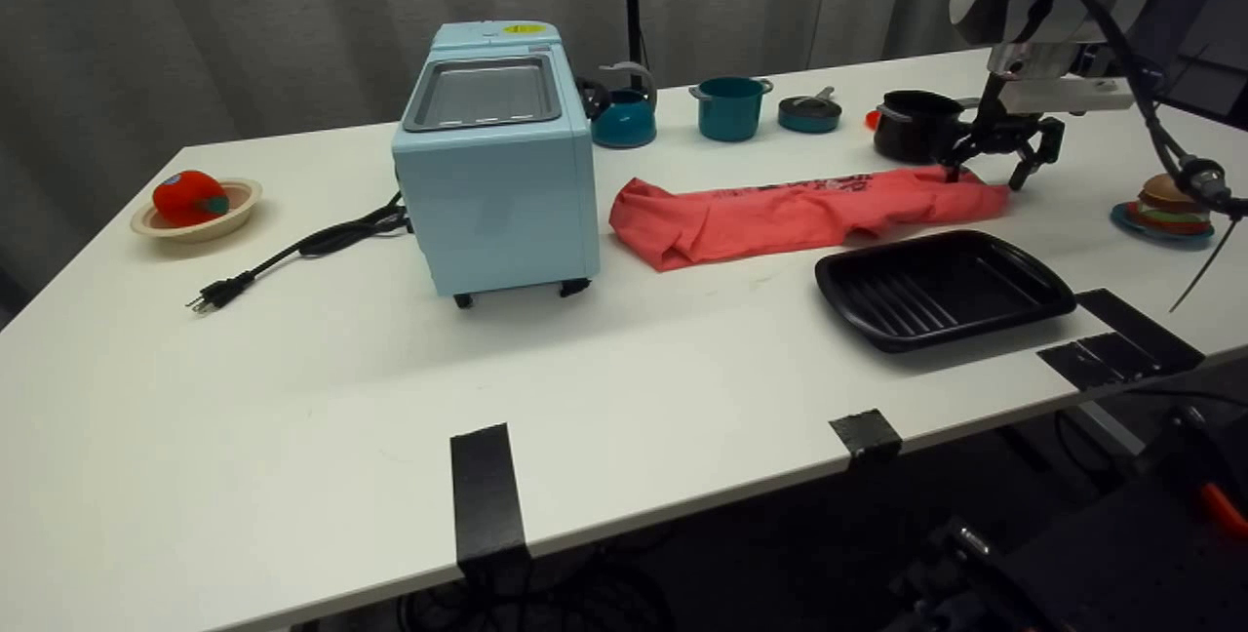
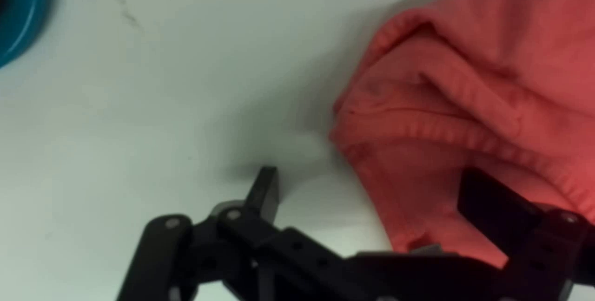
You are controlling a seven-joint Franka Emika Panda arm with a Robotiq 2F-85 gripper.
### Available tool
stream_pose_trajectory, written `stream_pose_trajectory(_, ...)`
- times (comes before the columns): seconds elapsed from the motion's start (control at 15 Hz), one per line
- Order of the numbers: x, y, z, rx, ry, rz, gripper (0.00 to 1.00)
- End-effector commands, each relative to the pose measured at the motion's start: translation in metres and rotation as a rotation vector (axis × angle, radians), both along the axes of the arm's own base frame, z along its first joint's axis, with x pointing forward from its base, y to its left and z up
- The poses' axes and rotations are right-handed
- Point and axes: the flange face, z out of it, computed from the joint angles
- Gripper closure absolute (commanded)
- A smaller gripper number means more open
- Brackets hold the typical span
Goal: Fold the shirt in half
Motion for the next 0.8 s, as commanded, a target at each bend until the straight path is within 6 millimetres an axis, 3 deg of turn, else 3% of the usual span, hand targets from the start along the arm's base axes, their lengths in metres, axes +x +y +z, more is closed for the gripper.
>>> stream_pose_trajectory(0.0, 0.011, 0.004, -0.007, 0.013, -0.004, 0.004, 0.23)
stream_pose_trajectory(0.07, 0.012, 0.005, -0.007, 0.011, -0.005, 0.009, 0.26)
stream_pose_trajectory(0.73, 0.018, 0.014, 0.007, 0.029, -0.022, 0.017, 0.99)
